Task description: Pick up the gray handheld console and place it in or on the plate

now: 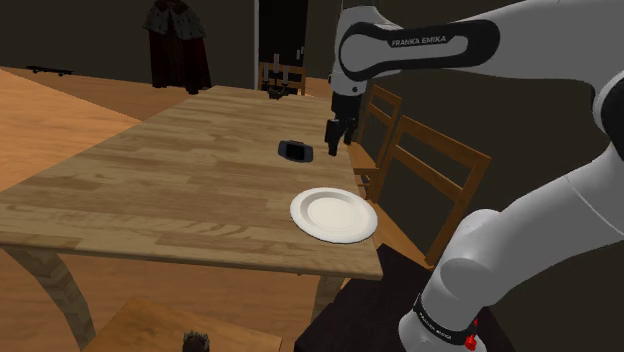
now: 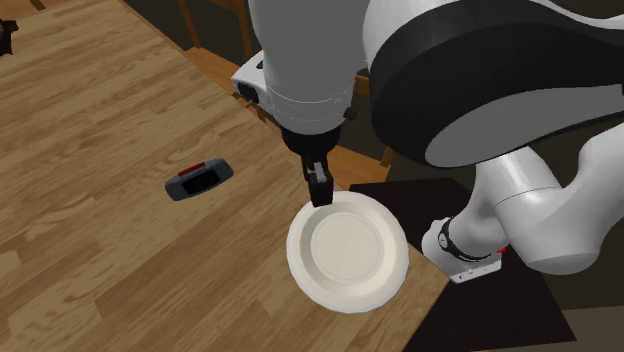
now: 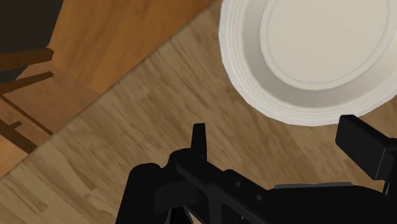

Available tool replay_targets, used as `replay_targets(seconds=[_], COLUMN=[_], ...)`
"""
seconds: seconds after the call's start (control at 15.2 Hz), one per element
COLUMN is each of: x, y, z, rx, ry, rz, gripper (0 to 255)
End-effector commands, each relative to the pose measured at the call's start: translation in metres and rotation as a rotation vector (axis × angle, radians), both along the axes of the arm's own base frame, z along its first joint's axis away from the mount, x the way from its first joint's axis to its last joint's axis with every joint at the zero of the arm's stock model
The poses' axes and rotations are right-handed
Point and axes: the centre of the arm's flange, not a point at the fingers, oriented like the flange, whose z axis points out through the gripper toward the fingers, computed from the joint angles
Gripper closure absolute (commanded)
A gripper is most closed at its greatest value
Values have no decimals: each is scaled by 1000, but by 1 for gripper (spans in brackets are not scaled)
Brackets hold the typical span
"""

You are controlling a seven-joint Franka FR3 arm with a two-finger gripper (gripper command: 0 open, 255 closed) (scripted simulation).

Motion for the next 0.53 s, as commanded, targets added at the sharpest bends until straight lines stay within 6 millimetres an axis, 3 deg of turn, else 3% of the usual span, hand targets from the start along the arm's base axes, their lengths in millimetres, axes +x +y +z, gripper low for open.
replay_targets(seconds=[0.0, 0.46], x=[22, 102], y=[-15, -54], z=[-6, -31], rx=[0, 3], ry=[2, 12], rz=[39, 166], gripper=[0, 0])
